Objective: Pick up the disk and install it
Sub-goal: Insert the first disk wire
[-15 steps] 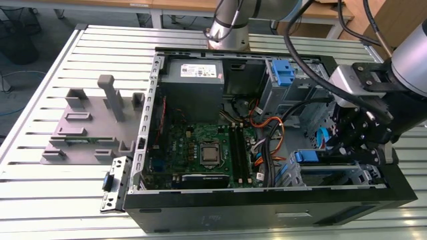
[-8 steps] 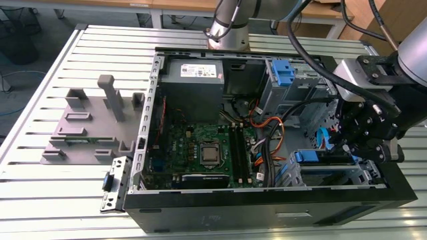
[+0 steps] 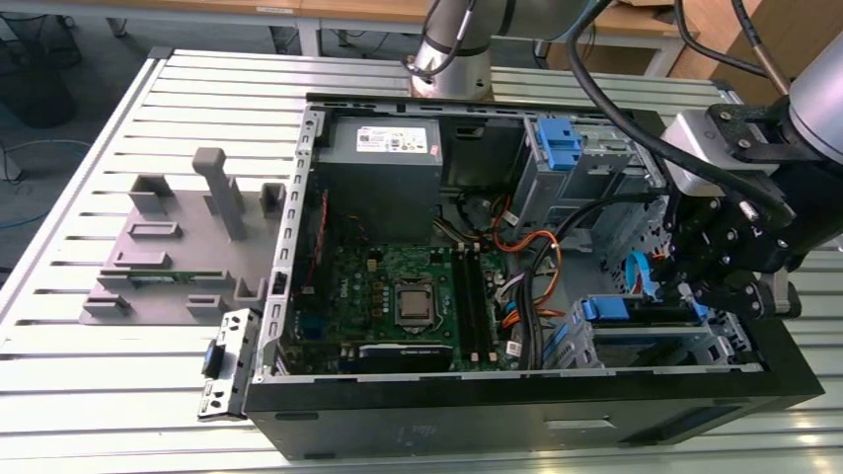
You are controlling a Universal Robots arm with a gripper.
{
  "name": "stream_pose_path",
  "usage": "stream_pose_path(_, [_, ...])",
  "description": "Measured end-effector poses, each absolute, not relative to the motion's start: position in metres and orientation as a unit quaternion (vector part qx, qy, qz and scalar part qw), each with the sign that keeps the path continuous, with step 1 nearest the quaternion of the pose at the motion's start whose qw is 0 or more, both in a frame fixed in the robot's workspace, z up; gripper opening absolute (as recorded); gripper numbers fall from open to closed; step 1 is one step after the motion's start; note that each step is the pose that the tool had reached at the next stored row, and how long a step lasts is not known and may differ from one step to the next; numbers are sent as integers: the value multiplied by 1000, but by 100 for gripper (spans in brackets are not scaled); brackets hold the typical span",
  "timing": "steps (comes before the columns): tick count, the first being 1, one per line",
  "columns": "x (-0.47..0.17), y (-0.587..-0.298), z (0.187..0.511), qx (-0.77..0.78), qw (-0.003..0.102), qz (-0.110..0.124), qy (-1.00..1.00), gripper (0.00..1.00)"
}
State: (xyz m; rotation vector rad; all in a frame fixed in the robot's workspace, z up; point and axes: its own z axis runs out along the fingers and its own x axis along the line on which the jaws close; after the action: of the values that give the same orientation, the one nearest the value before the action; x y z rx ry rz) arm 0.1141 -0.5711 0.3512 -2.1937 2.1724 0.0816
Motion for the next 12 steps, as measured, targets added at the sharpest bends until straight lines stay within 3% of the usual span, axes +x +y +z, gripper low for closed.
stream_pose_path(12, [114, -565, 351, -710, 26, 26, 703, 24])
